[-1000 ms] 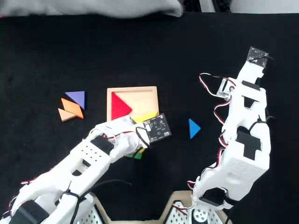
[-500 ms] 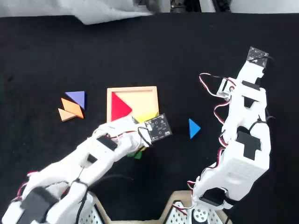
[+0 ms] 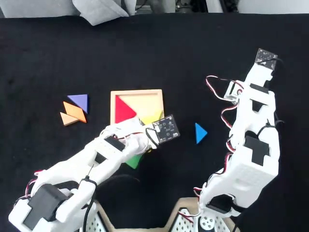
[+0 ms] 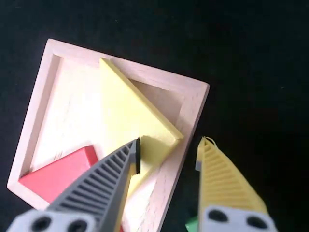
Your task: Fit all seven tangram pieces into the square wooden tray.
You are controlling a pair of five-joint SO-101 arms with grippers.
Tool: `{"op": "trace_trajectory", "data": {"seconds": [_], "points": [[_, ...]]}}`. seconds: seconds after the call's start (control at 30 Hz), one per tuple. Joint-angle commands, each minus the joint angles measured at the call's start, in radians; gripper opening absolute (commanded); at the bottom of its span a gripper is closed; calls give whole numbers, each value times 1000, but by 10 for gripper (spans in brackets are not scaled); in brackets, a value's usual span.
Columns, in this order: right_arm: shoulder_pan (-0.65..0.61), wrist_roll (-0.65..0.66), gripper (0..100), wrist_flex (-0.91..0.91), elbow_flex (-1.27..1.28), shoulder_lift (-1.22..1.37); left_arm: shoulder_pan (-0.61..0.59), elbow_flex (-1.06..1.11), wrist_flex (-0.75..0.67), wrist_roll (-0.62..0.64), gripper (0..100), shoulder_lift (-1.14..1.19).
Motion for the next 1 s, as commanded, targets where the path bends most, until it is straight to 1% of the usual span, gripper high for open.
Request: {"op": "trace_trajectory", "data": {"seconds": [0.0, 0.4, 0.53, 0.6, 0.67, 0.77, 0.83, 0.97], "points": [[-5, -8, 12, 6, -65, -4, -33, -50, -12, 0, 205, -25], [-8, -8, 12, 6, -65, -4, -39, -79, -11, 2, 202, -26], [-14, -3, 12, 6, -65, -4, -36, -113, -6, 44, 181, -37], [-11, -6, 12, 6, -65, -4, -27, -110, -5, 64, 181, -83], [-11, -6, 12, 6, -65, -4, -12, -102, 6, 94, 181, -149], [-11, -6, 12, 6, -65, -4, 7, -105, 66, 135, 182, -252], [-12, -6, 12, 6, -65, -4, 13, -99, 64, 175, 199, -295], [-12, -6, 12, 6, -65, -4, -21, -117, 48, 351, 248, -290]]}}
